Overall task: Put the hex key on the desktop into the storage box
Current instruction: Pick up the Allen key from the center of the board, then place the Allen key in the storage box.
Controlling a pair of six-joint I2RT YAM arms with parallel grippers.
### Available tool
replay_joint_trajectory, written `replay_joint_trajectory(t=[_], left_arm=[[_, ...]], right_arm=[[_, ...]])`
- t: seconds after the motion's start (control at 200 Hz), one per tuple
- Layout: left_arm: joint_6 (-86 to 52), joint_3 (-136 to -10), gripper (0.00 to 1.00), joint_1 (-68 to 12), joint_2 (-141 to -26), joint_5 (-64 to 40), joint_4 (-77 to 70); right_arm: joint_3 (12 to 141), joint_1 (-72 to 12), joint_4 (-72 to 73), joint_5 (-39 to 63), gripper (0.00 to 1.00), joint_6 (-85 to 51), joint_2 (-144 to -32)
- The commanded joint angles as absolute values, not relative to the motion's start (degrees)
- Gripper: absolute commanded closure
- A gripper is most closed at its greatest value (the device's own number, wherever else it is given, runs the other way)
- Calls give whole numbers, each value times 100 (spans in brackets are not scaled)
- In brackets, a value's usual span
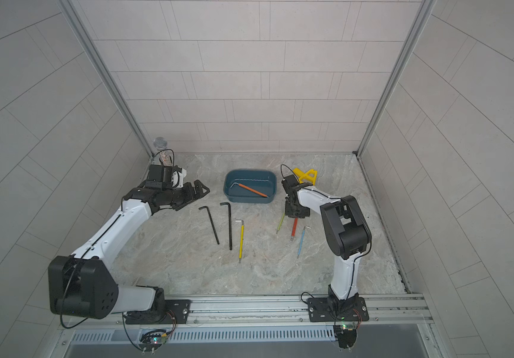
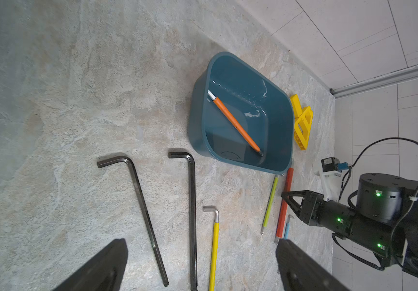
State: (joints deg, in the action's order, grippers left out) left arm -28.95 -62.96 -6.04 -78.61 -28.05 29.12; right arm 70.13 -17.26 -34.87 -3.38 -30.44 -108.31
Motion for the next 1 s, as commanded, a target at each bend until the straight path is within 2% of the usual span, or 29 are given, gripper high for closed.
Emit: replay_joint_trajectory(t=[0.0, 0.115, 0.415, 0.69, 0.825, 0.996], left_arm=[[-2892, -6228, 0, -635, -7666, -2773, 2883], [-2893, -6203, 0, -640, -7596, -2703, 2857], [-2892, -6187, 0, -636, -7568, -2707, 2848], [-2892, -6179, 0, -635, -7556, -2707, 2848], [-2907, -6179, 0, -633, -7554, -2725, 2834], [-2909, -6153, 0, -634, -7531, -2742, 2821]], right_arm=[[6831, -1724, -3636, -388, 90, -3067, -10901], [6812, -1728, -3635, -362, 100, -3063, -10806], [6835, -1723, -3790, -469, 100, -3026, -9928], [7409, -1723, -4056, -474, 100, -2600, -9191], [8030, -1723, -4190, -459, 100, -2049, -9285], [9081, -1727, -4306, 91, 100, -1098, -9936]])
